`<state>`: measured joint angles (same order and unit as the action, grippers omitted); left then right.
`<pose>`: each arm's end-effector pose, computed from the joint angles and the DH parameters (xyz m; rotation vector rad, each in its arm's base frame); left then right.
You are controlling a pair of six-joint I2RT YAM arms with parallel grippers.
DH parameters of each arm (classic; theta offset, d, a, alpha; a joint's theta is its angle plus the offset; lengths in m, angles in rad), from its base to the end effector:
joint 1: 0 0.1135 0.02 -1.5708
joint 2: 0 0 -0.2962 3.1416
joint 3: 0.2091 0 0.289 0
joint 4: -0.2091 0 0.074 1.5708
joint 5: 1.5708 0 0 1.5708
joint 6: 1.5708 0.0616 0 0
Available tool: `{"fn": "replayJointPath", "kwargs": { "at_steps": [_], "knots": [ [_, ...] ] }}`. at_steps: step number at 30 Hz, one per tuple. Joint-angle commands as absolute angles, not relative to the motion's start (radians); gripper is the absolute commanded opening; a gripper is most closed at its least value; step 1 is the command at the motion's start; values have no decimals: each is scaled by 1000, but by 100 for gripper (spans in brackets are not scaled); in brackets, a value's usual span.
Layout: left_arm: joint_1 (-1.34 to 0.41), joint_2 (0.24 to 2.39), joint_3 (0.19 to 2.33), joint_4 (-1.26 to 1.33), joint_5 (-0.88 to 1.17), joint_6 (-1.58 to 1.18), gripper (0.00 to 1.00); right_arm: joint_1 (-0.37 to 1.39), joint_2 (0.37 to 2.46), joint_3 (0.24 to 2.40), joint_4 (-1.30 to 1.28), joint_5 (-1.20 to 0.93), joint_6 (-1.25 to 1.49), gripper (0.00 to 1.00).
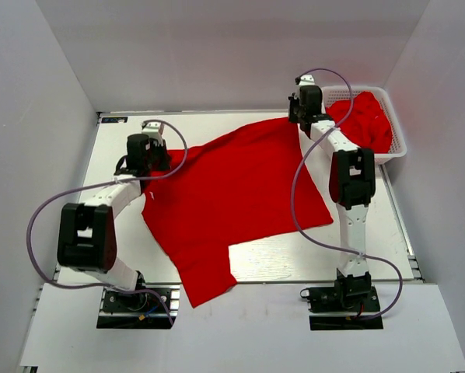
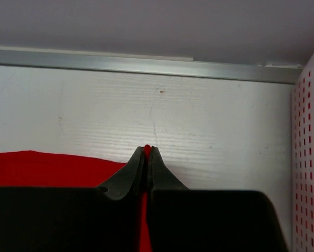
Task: Fold and stack the t-shirts
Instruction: Fold the flattened tshirt in 1/3 of the way
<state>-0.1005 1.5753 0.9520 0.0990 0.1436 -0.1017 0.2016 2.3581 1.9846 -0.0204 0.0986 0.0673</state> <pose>0.3998 -0.0492 0.2258 0.0858 2.0990 -0.2724 0.6281 0.1222 0.2233 -0.0672 1.9624 0.0796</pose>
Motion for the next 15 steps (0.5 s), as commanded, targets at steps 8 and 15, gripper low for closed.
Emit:
{"fn": "replayJointPath", "kwargs": {
  "at_steps": [8,15],
  "knots": [
    [-133,1339,769,38,169,-175,0,190,2151,1801,-54,138,41,0],
    [-143,1201,666,29,158,-232,0,189,2079,1687,-41,159,21,0]
  ]
}}
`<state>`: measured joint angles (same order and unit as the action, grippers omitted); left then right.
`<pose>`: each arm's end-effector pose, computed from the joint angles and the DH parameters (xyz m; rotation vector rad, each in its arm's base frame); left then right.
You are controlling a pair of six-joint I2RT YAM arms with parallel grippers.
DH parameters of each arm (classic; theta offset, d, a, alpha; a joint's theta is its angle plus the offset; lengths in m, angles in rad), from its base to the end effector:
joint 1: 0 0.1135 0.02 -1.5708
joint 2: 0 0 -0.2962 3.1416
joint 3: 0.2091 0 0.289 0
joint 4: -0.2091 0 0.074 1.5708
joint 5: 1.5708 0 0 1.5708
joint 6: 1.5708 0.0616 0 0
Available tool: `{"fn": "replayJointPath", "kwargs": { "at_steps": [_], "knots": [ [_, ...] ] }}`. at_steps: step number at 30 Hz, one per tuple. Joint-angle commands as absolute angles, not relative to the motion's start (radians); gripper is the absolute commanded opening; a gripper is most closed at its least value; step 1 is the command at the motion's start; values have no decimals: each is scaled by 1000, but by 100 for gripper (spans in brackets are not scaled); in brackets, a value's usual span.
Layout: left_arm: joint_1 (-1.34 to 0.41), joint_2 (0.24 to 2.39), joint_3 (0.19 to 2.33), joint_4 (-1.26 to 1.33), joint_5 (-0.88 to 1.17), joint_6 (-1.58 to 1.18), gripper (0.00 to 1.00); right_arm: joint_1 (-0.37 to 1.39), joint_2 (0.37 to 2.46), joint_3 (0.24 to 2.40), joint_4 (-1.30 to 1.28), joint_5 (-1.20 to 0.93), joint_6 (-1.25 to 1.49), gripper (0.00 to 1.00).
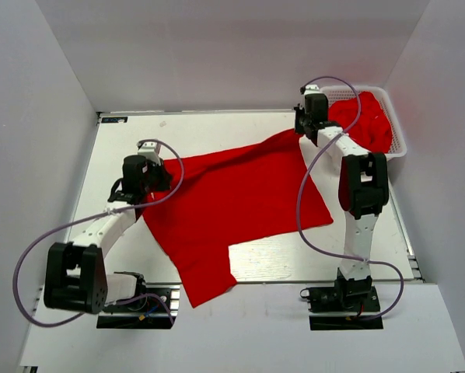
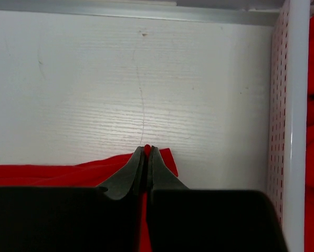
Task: Fold and stack the t-shirts
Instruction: Fold the flattened tshirt in 1/3 of the way
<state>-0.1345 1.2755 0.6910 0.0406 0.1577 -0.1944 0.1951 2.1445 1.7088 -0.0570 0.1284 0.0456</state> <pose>0.3139 -0.0522 0.2211 0.0310 2.1281 -0.3620 0.5719 0.1050 0.2334 -0.0748 2.0578 0.0164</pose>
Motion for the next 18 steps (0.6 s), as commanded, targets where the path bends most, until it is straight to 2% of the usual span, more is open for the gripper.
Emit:
{"fn": "replayJointPath", "kwargs": {
  "at_steps": [1,18],
  "knots": [
    [-143,1192,649,29,167,-244,0,187,2076,1680,-43,164,23,0],
    [-161,1031,604,-132,177,-304,0,179,1996,1568,-61,180,35,0]
  ]
}}
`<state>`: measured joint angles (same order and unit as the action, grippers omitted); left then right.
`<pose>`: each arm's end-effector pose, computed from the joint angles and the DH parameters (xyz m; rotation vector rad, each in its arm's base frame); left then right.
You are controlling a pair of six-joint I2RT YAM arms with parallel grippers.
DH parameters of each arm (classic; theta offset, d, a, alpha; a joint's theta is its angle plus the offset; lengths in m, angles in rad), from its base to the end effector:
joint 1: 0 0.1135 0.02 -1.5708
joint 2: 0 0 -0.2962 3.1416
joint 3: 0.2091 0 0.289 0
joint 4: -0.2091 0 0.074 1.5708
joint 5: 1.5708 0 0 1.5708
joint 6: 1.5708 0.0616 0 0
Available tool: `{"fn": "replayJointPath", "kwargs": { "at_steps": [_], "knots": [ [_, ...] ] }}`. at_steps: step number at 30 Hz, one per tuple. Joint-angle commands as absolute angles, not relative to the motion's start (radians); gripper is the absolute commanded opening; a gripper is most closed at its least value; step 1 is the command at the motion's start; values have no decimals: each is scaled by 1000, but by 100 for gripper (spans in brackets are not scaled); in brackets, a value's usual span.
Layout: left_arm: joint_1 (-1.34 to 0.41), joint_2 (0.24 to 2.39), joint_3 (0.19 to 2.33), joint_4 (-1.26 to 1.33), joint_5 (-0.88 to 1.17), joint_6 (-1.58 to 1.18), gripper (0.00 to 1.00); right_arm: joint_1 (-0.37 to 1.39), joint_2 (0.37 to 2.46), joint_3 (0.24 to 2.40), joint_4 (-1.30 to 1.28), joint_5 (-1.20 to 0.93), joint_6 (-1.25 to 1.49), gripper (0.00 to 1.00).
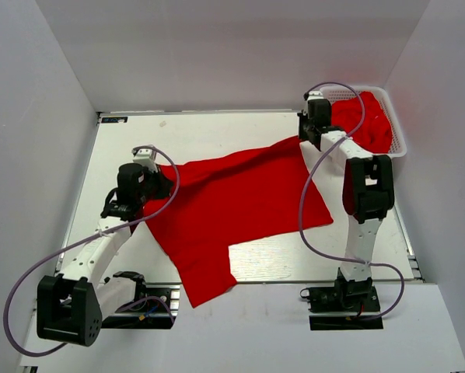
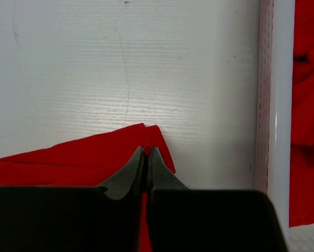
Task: Fold and stack the t-shirts
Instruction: Fold the flattened tshirt in 1/3 of the way
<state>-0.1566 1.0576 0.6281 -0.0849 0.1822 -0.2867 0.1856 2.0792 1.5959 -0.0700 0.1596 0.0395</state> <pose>0.2687 -0.0537 0.2421 -0.0249 2.1085 -0.4578 0.5493 0.0932 0.2231 -0.0603 2.1156 -0.0356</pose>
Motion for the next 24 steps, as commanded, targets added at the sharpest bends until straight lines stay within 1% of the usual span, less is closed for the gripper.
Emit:
{"fn": "replayJointPath", "kwargs": {
  "at_steps": [1,8,14,22,24],
  "knots": [
    [-161,1019,604,-132,176,-316,0,176,1994,1562,-51,172,35,0],
    [-161,1019,562,-141,138,-334,0,178,1931,1448,-63,147,57,0],
    [-161,1019,517,-141,149,-354,0,178,1940,1388,-63,109,67,0],
    [-161,997,456,-114,182,-376,0,179,1948,1322,-55,160,98,0],
    [-161,997,446,-114,192,-376,0,179,1945,1312,-54,167,106,4]
  ]
}}
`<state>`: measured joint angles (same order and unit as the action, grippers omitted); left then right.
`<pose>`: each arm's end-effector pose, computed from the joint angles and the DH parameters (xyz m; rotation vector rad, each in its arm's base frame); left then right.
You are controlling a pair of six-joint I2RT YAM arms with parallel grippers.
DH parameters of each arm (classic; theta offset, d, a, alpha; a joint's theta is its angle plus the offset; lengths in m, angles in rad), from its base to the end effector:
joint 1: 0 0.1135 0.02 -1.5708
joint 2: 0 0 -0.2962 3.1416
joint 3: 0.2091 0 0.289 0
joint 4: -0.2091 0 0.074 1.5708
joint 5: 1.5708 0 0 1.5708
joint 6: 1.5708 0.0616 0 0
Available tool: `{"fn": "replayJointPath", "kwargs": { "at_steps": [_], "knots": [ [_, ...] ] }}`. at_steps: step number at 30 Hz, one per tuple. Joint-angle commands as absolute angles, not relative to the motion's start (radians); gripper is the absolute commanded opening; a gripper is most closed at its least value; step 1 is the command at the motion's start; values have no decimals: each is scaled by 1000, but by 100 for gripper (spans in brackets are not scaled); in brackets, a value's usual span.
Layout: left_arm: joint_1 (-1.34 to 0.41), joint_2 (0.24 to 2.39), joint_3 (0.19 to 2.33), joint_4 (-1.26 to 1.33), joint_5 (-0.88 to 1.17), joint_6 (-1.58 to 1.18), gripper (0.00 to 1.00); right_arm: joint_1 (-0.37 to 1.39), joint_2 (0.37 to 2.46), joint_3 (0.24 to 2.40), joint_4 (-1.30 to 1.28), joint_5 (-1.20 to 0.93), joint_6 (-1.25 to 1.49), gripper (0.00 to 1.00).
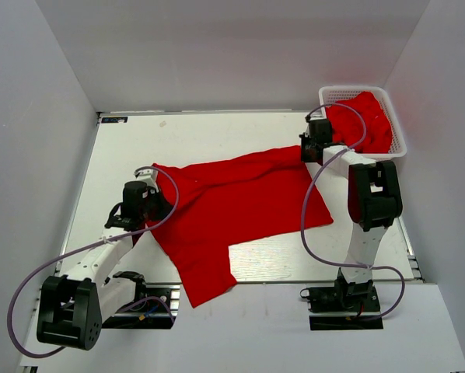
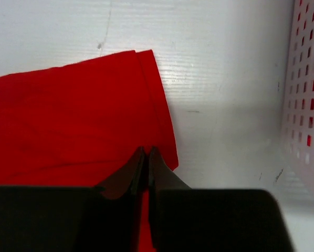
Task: Fold and stack the t-shirts
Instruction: Fold the flattened tshirt in 1/3 of the way
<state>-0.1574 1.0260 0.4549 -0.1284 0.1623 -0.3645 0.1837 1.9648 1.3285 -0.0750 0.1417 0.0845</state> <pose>0.2354 -0.0474 0.1777 -0.1511 2.2961 -0.4568 0.4922 0.0826 0.1791 -0.0388 2.2732 -0.0206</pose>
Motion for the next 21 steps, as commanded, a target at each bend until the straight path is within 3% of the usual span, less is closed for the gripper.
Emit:
{"fn": "replayJointPath", "kwargs": {
  "at_steps": [1,3,4,7,8,13,14,15,17,18,21],
  "knots": [
    [-161,997,446,-114,192,-376,0,179,1942,1302,-55,169,106,10],
    [-161,997,446,-126,202,-386,0,179,1933,1298,-57,187,106,19],
    [-161,997,446,-144,202,-387,1,179,1931,1295,-60,190,106,30],
    [-161,997,457,-181,202,-405,16,178,1918,1299,-69,204,106,44],
    [-161,997,466,-208,202,-414,25,178,1913,1302,-68,204,106,51],
    [-161,945,526,-336,138,-457,45,179,1864,1316,-90,184,98,68],
    [-161,934,546,-377,129,-469,53,181,1859,1321,-94,178,97,72],
    [-161,913,557,-393,120,-469,75,184,1852,1321,-98,137,83,74],
    [-161,899,595,-419,98,-469,99,187,1835,1322,-98,106,75,85],
    [-161,899,610,-428,89,-469,100,186,1830,1322,-97,71,68,90],
    [-161,925,673,-417,67,-459,100,192,1810,1328,-115,9,66,90]
  ]
}}
